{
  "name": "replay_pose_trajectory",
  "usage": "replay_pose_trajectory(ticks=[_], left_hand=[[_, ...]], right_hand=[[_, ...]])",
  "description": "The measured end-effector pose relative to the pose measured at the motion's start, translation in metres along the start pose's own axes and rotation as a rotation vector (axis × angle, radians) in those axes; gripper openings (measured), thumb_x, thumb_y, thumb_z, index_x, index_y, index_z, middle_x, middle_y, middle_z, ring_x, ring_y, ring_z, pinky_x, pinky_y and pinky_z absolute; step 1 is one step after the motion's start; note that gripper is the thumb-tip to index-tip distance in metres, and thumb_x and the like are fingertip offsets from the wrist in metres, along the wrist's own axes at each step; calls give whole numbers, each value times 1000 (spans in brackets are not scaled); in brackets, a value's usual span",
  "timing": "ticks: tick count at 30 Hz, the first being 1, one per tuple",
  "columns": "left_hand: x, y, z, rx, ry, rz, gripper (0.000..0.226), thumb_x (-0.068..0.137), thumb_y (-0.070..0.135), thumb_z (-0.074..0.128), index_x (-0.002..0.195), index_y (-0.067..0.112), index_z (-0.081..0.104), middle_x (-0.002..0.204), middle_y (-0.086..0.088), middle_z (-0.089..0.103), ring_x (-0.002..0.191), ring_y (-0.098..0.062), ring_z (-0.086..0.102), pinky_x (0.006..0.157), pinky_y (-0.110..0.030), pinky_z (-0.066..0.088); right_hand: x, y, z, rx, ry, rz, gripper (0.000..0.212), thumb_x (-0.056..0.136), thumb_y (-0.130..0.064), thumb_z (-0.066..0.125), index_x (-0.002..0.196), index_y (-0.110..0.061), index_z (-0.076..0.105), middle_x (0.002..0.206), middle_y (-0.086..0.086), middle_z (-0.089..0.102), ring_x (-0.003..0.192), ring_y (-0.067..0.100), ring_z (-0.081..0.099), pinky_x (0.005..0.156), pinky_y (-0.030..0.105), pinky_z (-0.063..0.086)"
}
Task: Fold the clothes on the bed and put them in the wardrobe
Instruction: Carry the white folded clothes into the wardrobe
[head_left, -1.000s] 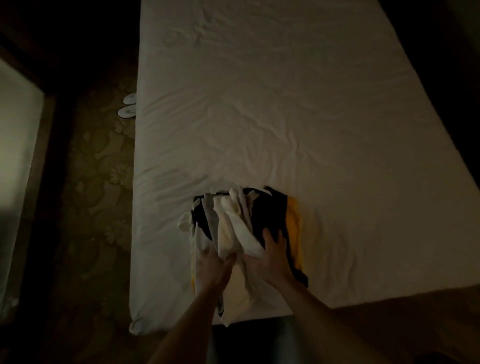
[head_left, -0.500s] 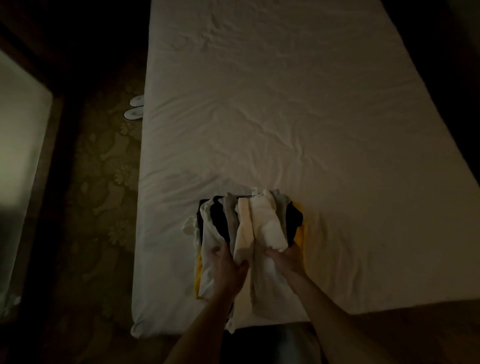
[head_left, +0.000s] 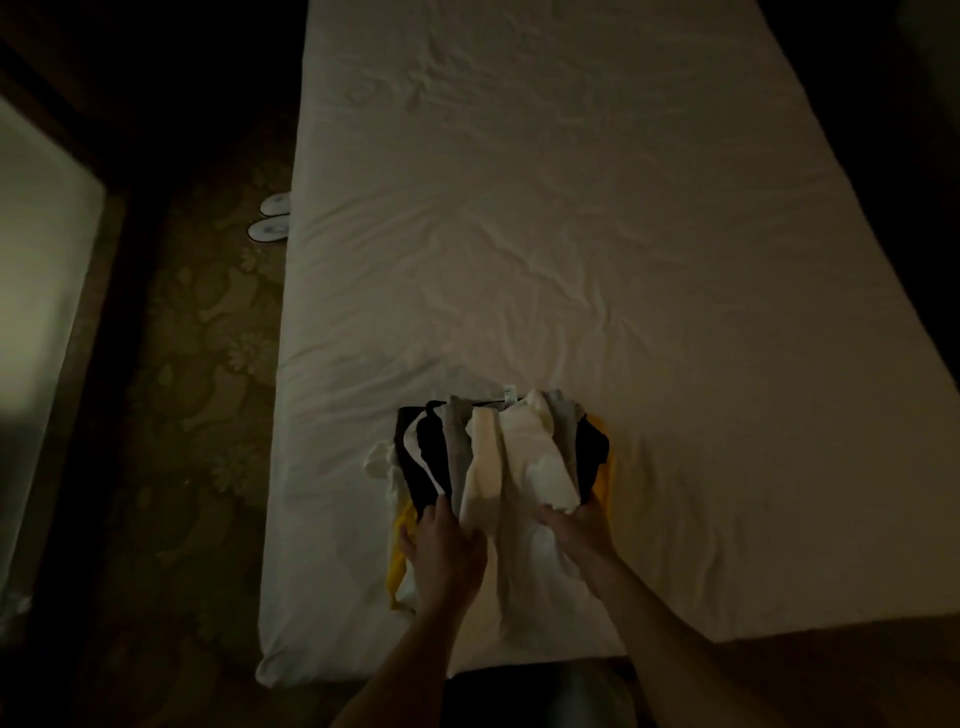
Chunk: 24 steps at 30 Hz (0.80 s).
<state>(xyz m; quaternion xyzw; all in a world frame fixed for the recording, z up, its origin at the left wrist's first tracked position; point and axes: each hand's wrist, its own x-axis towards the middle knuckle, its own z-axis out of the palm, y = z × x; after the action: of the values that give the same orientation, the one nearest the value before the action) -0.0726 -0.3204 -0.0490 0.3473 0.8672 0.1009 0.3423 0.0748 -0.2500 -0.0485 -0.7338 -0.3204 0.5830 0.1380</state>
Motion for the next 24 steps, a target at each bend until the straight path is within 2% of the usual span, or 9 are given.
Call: replay_pose_trajectory(ticks=[2,3,7,10,12,15,18,21,24], left_hand=[[-6,4,1,-205,18,6,42,77,17,66,117,14,52,109,-4,55,104,-27,56,85,-39,47],[-9,7,0,-300,36,10,45,75,11,68,117,11,52,110,-6,55,103,-29,56,81,-39,49],[-5,9,-10,-622,50,-84,81,66,-4,75,139,10,43,125,-5,57,112,-22,56,91,-41,52],[3,10,-20,-489,-57,-145,59,66,4,77,123,4,62,112,-12,67,99,-27,63,81,-41,56],[1,13,-21,-380,-87,-119,53,70,8,74,122,4,63,118,-16,61,105,-30,59,87,-40,53],[-12,16,-14,-236,-91,-85,46,85,16,64,129,8,55,134,-14,44,121,-30,45,99,-38,42],[-26,18,-5,-92,-85,-35,49,95,30,54,141,15,44,153,-11,28,138,-30,28,109,-42,35],[-31,21,3,10,-94,-12,57,98,25,45,151,14,27,161,-9,13,144,-30,20,114,-41,28],[-31,22,5,53,-89,24,53,95,25,45,146,14,35,152,-6,34,138,-26,32,114,-41,29]], right_hand=[[-2,2,-2,28,36,4,84,78,-15,80,148,-8,35,145,14,46,130,33,47,104,42,43],[-4,4,-2,33,54,12,84,77,-16,81,148,-8,35,145,13,46,130,33,47,104,42,42],[-8,9,-6,82,108,37,75,74,-10,82,139,-7,46,134,14,55,120,33,54,98,40,45],[-8,10,-9,127,101,72,68,72,-5,81,133,-5,51,126,13,59,114,33,57,96,42,48],[-9,9,-12,126,74,102,65,73,-7,80,131,-3,53,121,14,61,109,33,59,94,42,50],[-13,9,-13,123,58,120,69,66,-14,82,128,0,56,112,14,63,102,32,61,89,41,53],[-18,11,-11,99,56,125,82,58,-28,82,131,-7,52,118,12,62,106,32,59,95,46,51],[-25,14,-14,124,68,94,73,70,-18,81,135,-6,50,121,12,60,110,33,57,96,48,49],[-30,15,-19,111,60,96,69,77,-13,77,138,-6,46,129,14,57,116,34,54,94,43,47]])
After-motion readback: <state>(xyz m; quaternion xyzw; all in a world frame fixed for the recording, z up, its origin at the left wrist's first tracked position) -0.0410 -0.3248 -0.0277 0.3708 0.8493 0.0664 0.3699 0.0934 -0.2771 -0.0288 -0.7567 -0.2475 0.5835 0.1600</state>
